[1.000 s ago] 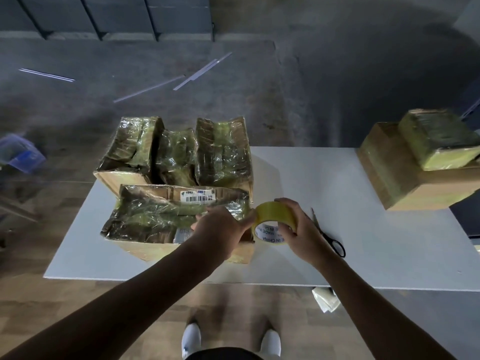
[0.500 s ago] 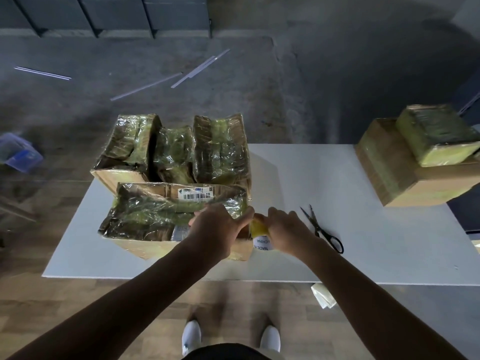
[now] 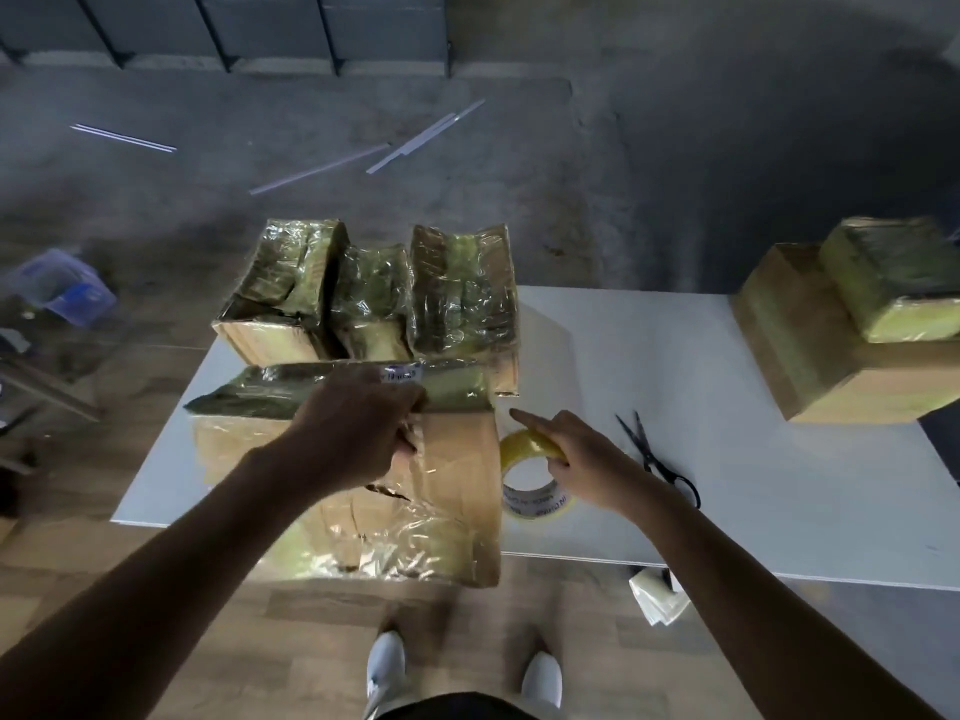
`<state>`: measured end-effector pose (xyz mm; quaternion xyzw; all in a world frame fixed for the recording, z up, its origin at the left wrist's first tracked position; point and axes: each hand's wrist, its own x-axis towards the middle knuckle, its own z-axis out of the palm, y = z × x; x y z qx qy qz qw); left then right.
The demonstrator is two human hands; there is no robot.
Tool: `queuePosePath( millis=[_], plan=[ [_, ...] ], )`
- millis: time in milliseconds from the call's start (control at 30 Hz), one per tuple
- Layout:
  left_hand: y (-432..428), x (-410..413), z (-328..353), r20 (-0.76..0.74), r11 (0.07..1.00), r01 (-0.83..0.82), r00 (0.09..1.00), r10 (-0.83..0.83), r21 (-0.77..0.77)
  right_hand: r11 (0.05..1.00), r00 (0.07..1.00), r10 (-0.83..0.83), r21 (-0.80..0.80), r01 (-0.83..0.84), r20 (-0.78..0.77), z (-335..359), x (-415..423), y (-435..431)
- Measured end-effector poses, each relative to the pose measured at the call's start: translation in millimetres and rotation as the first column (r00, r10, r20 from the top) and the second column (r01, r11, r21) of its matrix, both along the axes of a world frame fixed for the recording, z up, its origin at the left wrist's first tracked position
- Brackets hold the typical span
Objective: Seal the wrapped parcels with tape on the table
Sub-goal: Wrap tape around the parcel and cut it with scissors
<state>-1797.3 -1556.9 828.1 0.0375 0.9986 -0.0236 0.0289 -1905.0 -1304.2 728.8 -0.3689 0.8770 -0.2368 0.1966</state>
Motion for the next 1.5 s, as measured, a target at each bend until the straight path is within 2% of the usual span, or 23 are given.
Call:
queuePosePath(
  millis=[167,400,567,733,867,1067,1167,1300,1500],
  plan=[
    [-4.1,-27.9,2.0,0.232,0.993,-0.109,0.968,0.098,0.036,0.992,0.995,-0.049,0.123,0.038,0.088,-3.5,-8.3,-7.0],
    [2.3,-63.8,-40.8,0.268,0.978,-0.161,0.956,0.121,0.131,0.959,0.991,-0.098,0.275,0.069,0.095,-29.8,-15.3,-5.4],
    [-0.9,-83.1,-64.9,0.299,0.96,-0.207,0.943,0.144,0.19,0.955,0.976,-0.211,0.224,0.193,0.06,-44.7,-12.9,-3.0],
    [1.8,-91.1,-81.1,0.211,0.968,-0.185,0.966,0.147,0.17,0.936,0.937,-0.341,0.124,0.33,0.08,-62.0,-11.1,-3.8],
    [3.6,-98.2,-100.5,0.168,0.971,-0.195,0.971,0.171,0.139,0.89,0.87,-0.456,0.111,0.442,0.188,-77.1,-6.7,-5.3],
    [4.7,-94.3,-128.6,0.1,0.895,-0.324,0.946,0.308,0.307,0.831,0.815,-0.555,0.079,0.55,0.163,-89.3,-1.5,-8.9],
    [1.5,-90.0,-133.4,0.093,0.867,-0.357,0.933,0.347,0.347,0.864,0.86,-0.502,0.088,0.495,0.094,-91.3,-5.3,-7.7],
    [2.5,-93.3,-132.9,0.097,0.882,-0.372,0.928,0.359,0.289,0.915,0.932,-0.362,0.182,0.361,-0.028,-86.0,-18.0,7.6],
    [3.1,-93.8,-131.3,0.108,0.885,-0.38,0.925,0.365,0.269,0.948,0.979,-0.19,0.245,0.204,-0.079,-78.1,-19.3,10.1]
  ],
)
